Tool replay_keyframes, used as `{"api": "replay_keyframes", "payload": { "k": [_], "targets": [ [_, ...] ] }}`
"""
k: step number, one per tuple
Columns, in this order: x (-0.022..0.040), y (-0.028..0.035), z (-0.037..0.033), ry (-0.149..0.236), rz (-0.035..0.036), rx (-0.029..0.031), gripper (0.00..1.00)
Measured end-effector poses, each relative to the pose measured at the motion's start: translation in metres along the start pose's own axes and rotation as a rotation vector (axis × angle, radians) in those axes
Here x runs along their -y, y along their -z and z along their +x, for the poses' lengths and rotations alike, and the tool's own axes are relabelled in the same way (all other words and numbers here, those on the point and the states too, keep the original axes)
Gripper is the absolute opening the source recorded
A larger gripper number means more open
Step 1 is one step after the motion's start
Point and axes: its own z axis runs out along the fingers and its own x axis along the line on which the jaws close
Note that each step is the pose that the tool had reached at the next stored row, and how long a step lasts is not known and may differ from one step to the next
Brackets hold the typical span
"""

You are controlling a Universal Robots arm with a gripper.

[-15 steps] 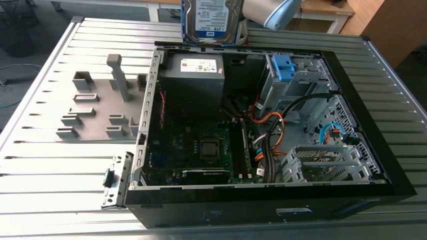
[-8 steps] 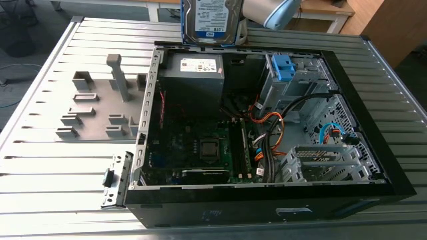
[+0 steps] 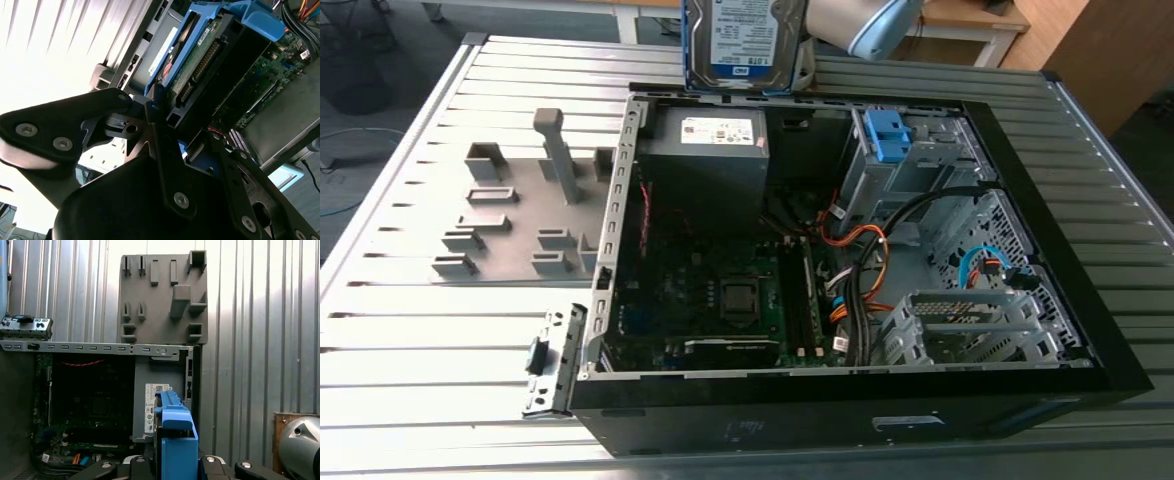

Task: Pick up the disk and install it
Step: 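Pick up the disk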

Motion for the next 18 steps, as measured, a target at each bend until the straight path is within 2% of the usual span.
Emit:
{"api": "replay_keyframes", "payload": {
  "k": [18],
  "targets": [
    [-0.0001,-0.0004,0.0066,0.000,0.0000,0.0000,0.36]
  ]
}}
